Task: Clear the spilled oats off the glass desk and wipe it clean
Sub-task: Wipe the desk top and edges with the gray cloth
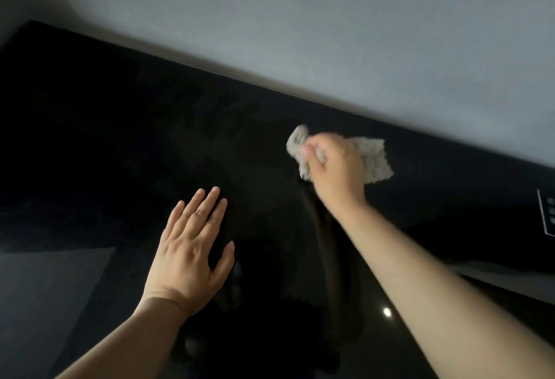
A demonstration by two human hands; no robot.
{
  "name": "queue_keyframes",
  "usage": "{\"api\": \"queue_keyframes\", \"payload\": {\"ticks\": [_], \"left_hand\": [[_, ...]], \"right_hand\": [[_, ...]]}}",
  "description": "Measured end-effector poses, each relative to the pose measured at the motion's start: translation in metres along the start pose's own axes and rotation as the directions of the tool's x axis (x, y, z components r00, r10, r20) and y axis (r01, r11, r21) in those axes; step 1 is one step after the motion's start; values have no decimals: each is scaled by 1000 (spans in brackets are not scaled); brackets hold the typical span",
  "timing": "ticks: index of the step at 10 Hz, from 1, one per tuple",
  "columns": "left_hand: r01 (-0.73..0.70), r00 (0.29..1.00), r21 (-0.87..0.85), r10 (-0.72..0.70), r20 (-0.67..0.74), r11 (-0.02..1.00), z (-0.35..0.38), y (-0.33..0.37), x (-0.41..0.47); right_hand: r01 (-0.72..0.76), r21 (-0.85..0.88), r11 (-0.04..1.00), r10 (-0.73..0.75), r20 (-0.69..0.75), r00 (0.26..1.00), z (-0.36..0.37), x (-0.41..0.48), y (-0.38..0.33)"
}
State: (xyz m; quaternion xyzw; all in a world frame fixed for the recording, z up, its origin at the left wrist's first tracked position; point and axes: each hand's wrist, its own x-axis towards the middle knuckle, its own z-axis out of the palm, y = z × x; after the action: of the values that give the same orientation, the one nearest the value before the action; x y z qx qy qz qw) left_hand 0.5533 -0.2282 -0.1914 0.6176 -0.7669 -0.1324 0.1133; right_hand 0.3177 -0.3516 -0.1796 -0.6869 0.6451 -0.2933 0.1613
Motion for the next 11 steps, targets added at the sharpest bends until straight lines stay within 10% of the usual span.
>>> {"api": "queue_keyframes", "payload": {"ticks": [1,5,8,11], "left_hand": [[7,1000,-6,-7,9,1000,-3,1,1],[4,1000,-1,-4,-7,1000,0,-1,2],[10,1000,13,-10,0,1000,-2,1,2],[4,1000,7,-4,-23,1000,-1,-1,2]], "right_hand": [[-66,117,991,48,157,987,-14,-36,-23],[-242,-250,937,194,-202,960,-2,43,19],[-81,124,989,62,153,986,-26,-76,-37],[-233,-246,941,188,-193,963,-6,-27,-5]]}}
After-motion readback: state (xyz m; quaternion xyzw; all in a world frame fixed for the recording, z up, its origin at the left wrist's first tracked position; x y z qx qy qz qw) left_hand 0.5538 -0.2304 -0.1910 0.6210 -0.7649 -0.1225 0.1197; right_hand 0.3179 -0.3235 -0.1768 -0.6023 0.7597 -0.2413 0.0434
